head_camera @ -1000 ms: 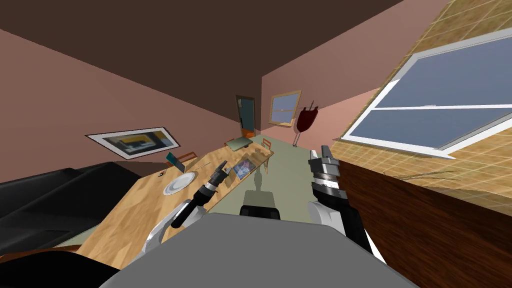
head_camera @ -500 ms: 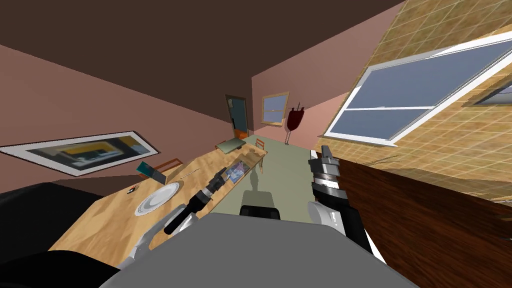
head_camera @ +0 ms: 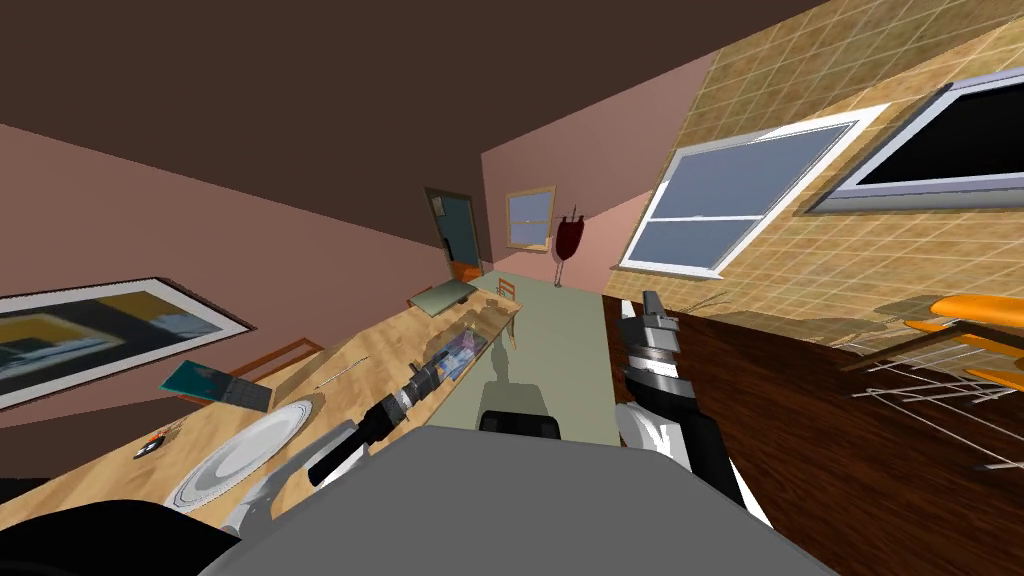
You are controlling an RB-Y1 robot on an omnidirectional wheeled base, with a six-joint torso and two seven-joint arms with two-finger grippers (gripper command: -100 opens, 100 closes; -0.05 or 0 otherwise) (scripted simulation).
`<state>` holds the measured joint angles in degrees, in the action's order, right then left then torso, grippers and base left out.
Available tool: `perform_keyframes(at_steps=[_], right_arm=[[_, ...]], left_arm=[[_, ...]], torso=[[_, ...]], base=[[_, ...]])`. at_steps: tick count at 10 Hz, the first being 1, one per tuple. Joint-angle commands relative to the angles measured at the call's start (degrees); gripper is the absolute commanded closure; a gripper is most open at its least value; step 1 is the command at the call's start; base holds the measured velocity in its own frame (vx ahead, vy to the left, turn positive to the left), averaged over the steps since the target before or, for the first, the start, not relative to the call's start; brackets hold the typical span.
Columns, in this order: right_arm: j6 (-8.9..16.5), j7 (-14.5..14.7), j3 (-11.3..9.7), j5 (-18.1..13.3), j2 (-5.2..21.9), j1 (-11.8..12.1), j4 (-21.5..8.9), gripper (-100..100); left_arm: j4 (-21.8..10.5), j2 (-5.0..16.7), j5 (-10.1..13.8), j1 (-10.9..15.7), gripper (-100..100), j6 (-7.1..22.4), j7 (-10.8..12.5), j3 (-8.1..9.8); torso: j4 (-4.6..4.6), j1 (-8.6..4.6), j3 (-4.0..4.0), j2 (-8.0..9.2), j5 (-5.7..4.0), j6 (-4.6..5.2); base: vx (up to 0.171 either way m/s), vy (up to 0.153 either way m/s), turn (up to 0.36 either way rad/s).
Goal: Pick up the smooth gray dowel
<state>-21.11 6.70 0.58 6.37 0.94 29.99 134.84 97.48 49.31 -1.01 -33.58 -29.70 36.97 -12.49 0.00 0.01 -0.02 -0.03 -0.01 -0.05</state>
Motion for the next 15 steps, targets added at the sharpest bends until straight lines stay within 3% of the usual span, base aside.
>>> perform_keyframes(at_steps=[1, 2, 3, 4, 5, 6, 7, 8, 9, 10, 11, 13, 15], right_arm=[[0.0, 0.0, 0.0, 0.0, 0.0, 0.0, 0.0, 0], [0.0, 0.0, 0.0, 0.0, 0.0, 0.0, 0.0, 0], [0.0, 0.0, 0.0, 0.0, 0.0, 0.0, 0.0, 0], [0.0, 0.0, 0.0, 0.0, 0.0, 0.0, 0.0, 0], [0.0, 0.0, 0.0, 0.0, 0.0, 0.0, 0.0, 0], [0.0, 0.0, 0.0, 0.0, 0.0, 0.0, 0.0, 0], [0.0, 0.0, 0.0, 0.0, 0.0, 0.0, 0.0, 0], [0.0, 0.0, 0.0, 0.0, 0.0, 0.0, 0.0, 0], [0.0, 0.0, 0.0, 0.0, 0.0, 0.0, 0.0, 0], [0.0, 0.0, 0.0, 0.0, 0.0, 0.0, 0.0, 0], [0.0, 0.0, 0.0, 0.0, 0.0, 0.0, 0.0, 0], [0.0, 0.0, 0.0, 0.0, 0.0, 0.0, 0.0, 0], [0.0, 0.0, 0.0, 0.0, 0.0, 0.0, 0.0, 0]], left_arm=[[-1.7, 0.8, -0.6, -0.3, -100, 0.2, 1.8, -0.88], [-3.4, 3.3, -1.6, -1.1, -100, 0.2, 4.1, -2.15], [-4.6, 3.3, -1.6, -1.1, -100, 0.2, 4.6, -2.15], [-7.0, 5.7, -2.6, -1.8, -100, 0.2, 6.7, -3.41], [-7.4, 5.8, -2.6, -1.8, -100, 0.2, 7.4, -3.41], [-10.2, 8.2, -3.6, -2.5, -100, 0.3, 9.7, -4.65], [-10.2, 8.2, -3.6, -2.5, -100, 0.3, 10.2, -4.65], [-13.0, 10.3, -4.7, -3.2, -100, 0.5, 12.3, -5.86], [-13.0, 10.5, -4.7, -3.2, -100, 0.5, 13.0, -5.86], [-15.1, 12.7, -5.9, -3.9, -100, 0.7, 15.1, -7.02], [-15.8, 12.7, -5.9, -3.9, -100, 0.7, 15.6, -7.02], [-20.1, 16.6, -8.2, -5.0, -100, 1.4, 19.8, -9.21], [-21.2, 16.6, -8.2, -5.0, -100, 1.4, 20.8, -9.21]], torso=[[0.00, 0.00, 0.00, 0.00, 0.00, 0.00], [0.01, 0.00, 0.02, 0.03, 0.00, -0.04], [0.01, 0.01, 0.01, 0.01, 0.01, 0.00], [0.01, 0.03, 0.01, 0.02, 0.01, -0.06], [0.00, 0.03, 0.00, 0.00, 0.01, -0.01], [0.00, 0.01, 0.00, -0.01, 0.00, -0.05], [-0.01, 0.04, -0.02, -0.04, 0.01, -0.02], [0.00, 0.04, -0.01, -0.02, 0.01, -0.06], [0.00, 0.02, -0.02, -0.03, -0.01, -0.02], [0.00, 0.03, -0.01, -0.01, 0.01, -0.06], [-0.01, 0.01, -0.03, -0.06, 0.01, -0.01], [-0.01, 0.02, -0.05, -0.09, 0.00, -0.03], [-0.02, 0.06, -0.06, -0.10, 0.02, -0.09]], base=[[0.036, 0.001, -0.174], [0.043, 0.002, -0.285], [0.038, 0.008, -0.126], [0.048, 0.001, -0.257], [0.047, 0.005, -0.149], [0.060, 0.011, -0.239], [0.048, 0.018, -0.128], [0.055, 0.006, -0.244], [0.046, 0.016, -0.117], [0.059, 0.008, -0.218], [0.056, 0.015, -0.121], [0.083, 0.018, -0.272], [0.045, 0.026, -0.031]])
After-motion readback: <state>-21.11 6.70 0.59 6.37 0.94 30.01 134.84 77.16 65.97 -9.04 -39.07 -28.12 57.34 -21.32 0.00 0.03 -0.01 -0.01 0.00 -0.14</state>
